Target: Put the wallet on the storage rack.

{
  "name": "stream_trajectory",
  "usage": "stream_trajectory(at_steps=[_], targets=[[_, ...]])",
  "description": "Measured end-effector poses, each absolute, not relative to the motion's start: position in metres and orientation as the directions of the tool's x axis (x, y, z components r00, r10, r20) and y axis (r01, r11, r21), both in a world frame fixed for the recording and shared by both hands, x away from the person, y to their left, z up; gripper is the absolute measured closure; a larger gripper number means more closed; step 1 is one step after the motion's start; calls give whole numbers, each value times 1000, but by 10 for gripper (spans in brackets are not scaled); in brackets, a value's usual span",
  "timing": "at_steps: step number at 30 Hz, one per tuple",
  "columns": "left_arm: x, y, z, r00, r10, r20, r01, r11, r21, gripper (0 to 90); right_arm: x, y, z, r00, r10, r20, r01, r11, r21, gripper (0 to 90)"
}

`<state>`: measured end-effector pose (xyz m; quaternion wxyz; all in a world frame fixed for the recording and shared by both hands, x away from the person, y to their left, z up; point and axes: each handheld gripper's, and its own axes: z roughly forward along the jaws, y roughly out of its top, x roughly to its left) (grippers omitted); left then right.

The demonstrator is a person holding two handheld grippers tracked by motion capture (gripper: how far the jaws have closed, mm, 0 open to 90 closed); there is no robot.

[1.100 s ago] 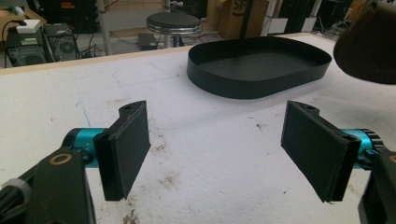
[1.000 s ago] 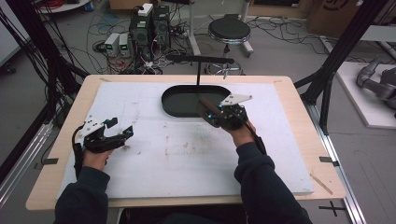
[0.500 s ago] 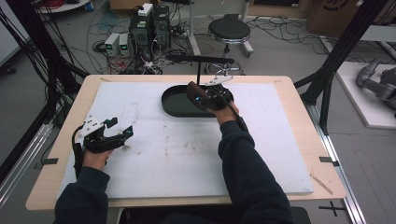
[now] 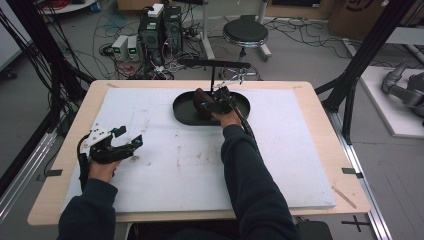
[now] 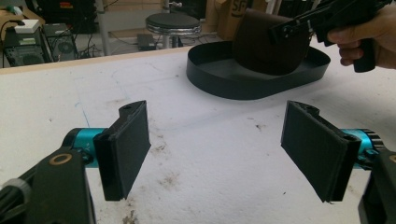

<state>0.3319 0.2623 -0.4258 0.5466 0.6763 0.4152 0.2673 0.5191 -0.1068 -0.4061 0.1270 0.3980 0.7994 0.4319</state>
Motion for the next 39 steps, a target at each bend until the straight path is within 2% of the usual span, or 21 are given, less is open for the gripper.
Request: stream_trajectory(at_steps=[2, 7, 11, 16, 20, 23, 24, 26, 29, 31, 34, 39], targets=[[332, 263, -426, 510, 855, -93, 270, -57, 961, 236, 521, -105, -408, -641, 753, 150, 547, 312, 777, 634], [331, 265, -426, 506, 857, -96, 269, -51, 962, 236, 523, -109, -408, -605, 792, 81, 539, 332, 774, 597], [331, 265, -426, 508, 856, -95, 270, -53, 961, 236, 523, -119, -401, -572, 820, 13, 516, 348, 783, 473], [331, 265, -426, 507, 856, -97, 270, -51, 961, 236, 522, -136, -391, -557, 831, 14, 517, 333, 788, 433], [331, 264, -425, 509, 855, -98, 269, -50, 962, 236, 517, -151, -381, -581, 813, 12, 506, 350, 788, 407], [331, 264, -425, 510, 854, -100, 270, -49, 962, 236, 504, -166, -372, -598, 801, -31, 456, 372, 809, 393], [331, 264, -425, 512, 853, -99, 269, -50, 962, 236, 499, -172, -370, -603, 796, -49, 435, 380, 816, 361], [331, 263, -426, 516, 850, -101, 271, -50, 961, 236, 490, -185, -366, -601, 797, -60, 439, 392, 809, 240], [331, 261, -425, 520, 847, -111, 271, -40, 962, 223, 479, -202, -359, -606, 792, -78, 454, 424, 784, 227], [331, 260, -425, 520, 847, -110, 269, -40, 962, 213, 465, -216, -356, -608, 789, -91, 418, 415, 808, 220], [332, 259, -425, 519, 848, -108, 274, -45, 961, 204, 448, -234, -354, -603, 794, -82, 423, 405, 811, 201], [331, 258, -425, 522, 845, -115, 272, -37, 962, 205, 414, -257, -358, -592, 798, -108, 377, 393, 839, 201]])
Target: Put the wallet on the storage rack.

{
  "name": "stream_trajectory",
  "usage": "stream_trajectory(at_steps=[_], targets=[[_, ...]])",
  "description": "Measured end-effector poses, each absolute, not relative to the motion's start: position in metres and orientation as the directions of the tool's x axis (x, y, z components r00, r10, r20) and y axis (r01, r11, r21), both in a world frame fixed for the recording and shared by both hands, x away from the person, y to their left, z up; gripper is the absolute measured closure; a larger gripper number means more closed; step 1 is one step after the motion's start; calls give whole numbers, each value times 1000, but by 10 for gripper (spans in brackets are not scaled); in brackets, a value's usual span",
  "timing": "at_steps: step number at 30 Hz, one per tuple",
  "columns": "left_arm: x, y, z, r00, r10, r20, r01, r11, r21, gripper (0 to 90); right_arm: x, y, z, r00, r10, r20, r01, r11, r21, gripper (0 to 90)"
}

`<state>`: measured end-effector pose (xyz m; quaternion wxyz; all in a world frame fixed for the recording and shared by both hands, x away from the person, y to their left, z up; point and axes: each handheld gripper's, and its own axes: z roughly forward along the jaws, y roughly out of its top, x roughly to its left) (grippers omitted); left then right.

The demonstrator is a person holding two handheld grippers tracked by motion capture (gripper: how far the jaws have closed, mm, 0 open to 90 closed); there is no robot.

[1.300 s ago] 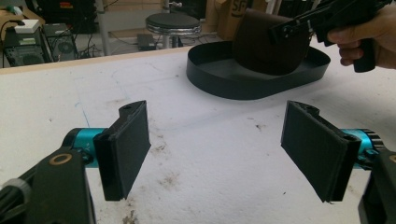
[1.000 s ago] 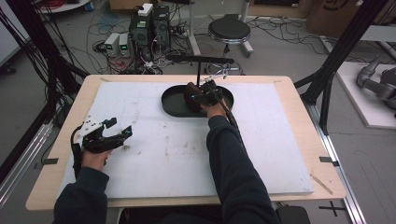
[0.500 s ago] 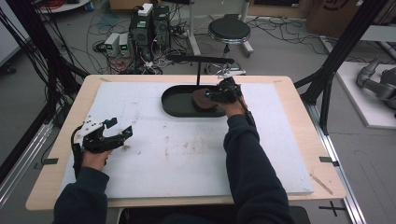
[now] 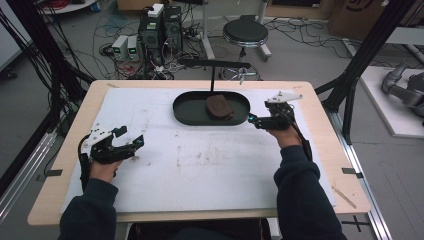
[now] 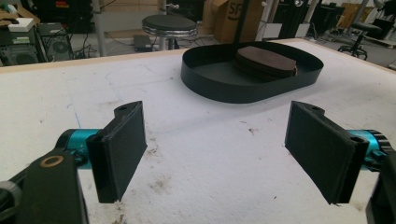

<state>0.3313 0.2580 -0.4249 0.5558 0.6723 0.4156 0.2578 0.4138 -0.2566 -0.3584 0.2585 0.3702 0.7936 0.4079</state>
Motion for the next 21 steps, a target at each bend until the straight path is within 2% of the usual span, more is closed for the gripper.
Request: stream_trajectory(at_steps=[4, 10, 21], targets=[[332, 257, -426, 522, 846, -110, 273, -44, 961, 209, 386, -267, -368, -581, 802, -143, 343, 400, 850, 201], [333, 255, -425, 523, 846, -99, 268, -53, 962, 213, 357, -279, -381, -563, 816, -130, 330, 367, 870, 201], [331, 250, -424, 533, 842, -83, 255, -66, 965, 218, 344, -290, -393, -527, 840, -132, 335, 348, 876, 201]])
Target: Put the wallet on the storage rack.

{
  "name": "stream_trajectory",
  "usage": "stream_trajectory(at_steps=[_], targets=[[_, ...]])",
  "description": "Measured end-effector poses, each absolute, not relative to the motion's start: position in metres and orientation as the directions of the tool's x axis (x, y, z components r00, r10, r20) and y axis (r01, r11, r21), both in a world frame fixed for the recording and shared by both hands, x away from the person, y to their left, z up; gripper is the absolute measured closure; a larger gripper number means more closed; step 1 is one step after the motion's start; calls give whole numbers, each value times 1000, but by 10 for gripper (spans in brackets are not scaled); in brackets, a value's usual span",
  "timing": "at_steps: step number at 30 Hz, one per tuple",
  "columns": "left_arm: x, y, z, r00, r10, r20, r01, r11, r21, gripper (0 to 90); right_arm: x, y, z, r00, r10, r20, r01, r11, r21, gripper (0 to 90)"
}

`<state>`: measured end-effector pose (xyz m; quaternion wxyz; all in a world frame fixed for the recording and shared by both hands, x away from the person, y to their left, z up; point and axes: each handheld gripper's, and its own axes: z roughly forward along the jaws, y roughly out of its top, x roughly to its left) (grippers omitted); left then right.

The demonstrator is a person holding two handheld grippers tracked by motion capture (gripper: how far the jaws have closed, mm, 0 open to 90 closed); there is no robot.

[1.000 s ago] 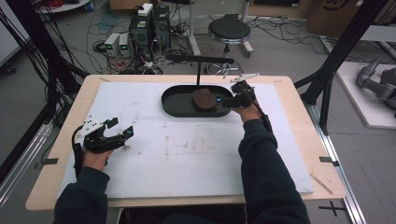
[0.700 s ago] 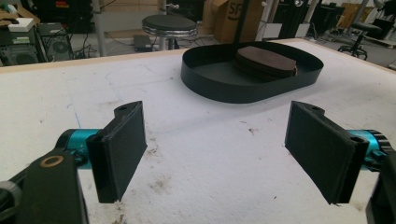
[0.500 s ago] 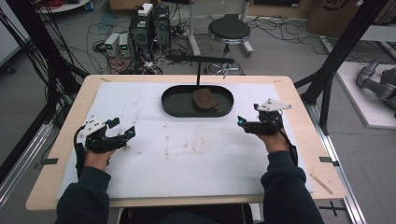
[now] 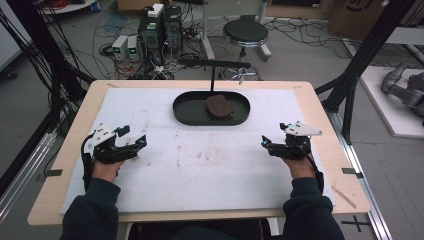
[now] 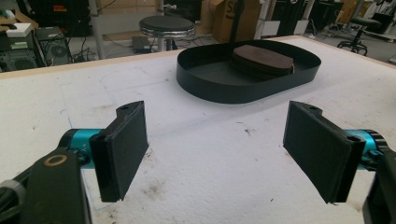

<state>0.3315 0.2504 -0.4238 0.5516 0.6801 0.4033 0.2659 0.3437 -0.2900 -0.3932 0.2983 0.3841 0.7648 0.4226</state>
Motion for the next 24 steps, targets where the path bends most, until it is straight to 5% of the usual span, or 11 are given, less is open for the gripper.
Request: stream_trajectory(at_steps=[24], targets=[[331, 249, -423, 541, 838, -69, 245, -79, 966, 219, 342, -292, -399, -524, 839, -146, 355, 371, 858, 202]])
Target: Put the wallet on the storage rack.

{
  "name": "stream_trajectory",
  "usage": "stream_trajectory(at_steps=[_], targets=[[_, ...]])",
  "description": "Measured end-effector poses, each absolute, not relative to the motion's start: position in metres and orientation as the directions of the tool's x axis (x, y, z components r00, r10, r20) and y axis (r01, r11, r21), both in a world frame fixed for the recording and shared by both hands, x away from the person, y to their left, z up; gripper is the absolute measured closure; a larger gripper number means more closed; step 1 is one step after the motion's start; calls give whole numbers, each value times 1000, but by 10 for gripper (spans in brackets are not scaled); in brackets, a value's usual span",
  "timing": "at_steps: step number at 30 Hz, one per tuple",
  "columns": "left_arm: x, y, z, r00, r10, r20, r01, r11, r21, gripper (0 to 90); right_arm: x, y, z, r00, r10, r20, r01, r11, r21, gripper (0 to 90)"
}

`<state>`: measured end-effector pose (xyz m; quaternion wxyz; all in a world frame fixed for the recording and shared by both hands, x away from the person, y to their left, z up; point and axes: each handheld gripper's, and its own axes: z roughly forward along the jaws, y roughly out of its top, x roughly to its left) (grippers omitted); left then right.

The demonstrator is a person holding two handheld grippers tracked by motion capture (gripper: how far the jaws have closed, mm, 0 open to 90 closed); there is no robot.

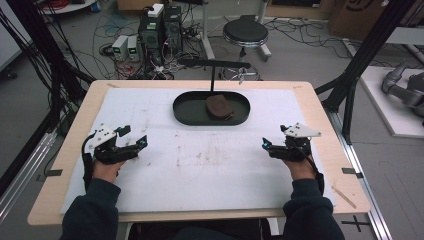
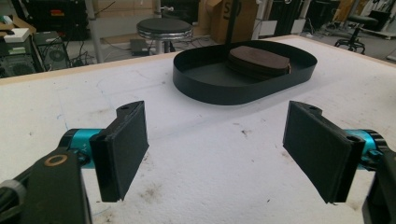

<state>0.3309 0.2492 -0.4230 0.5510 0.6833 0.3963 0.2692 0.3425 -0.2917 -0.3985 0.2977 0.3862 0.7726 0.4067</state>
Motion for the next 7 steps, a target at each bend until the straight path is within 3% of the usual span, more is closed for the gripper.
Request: stream_trajectory(at_steps=[7], targets=[[332, 249, -424, 537, 840, -71, 252, -79, 964, 219, 344, -291, -400, -528, 836, -150, 356, 378, 854, 202]])
